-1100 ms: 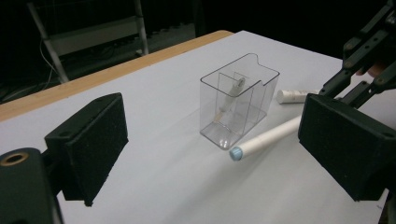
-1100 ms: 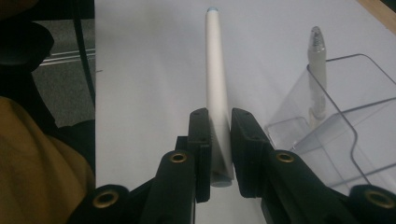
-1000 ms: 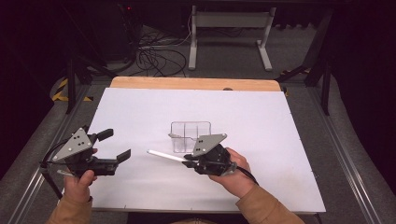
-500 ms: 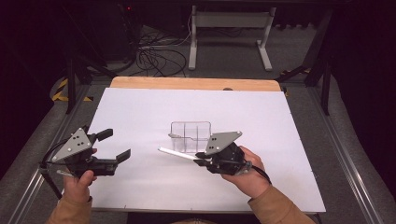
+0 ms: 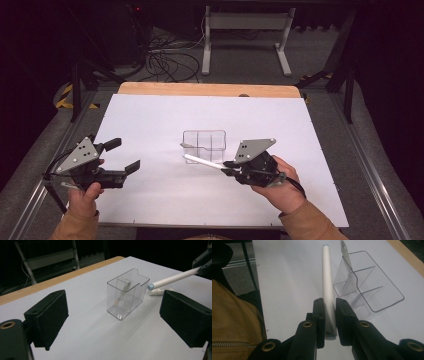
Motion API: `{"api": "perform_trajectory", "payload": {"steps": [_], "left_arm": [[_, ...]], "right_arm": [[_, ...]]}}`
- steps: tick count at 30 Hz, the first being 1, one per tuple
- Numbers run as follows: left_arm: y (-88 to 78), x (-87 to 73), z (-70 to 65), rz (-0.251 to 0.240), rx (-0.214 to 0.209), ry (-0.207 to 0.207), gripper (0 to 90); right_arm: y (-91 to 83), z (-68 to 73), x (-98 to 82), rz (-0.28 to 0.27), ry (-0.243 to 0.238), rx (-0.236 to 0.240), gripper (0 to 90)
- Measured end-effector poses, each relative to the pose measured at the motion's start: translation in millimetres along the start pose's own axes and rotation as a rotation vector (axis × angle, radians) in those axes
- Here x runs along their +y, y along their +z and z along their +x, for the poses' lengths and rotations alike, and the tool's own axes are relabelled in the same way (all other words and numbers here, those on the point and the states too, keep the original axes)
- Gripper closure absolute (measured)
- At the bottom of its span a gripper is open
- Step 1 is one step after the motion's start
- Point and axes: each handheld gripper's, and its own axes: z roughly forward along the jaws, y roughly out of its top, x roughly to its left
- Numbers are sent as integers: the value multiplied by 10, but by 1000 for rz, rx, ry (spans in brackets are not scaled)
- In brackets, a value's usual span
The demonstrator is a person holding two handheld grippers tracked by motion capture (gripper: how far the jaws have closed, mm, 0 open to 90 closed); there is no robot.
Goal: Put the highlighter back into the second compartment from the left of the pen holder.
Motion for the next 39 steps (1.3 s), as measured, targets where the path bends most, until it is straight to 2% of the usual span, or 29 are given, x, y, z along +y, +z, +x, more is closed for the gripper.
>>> {"api": "perform_trajectory", "payload": {"steps": [10,18,26,39], "left_arm": [[-4,1,5,-2,1,2,90],[1,3,1,-2,1,1,90],[4,0,0,1,-1,-2,90],[0,2,-4,1,-1,1,90]], "right_arm": [[-86,-86,18,18,13,-31,790],[-107,-155,10,34,42,-44,790],[-132,-257,72,74,75,-64,790],[-54,-432,176,140,122,-89,789]]}}
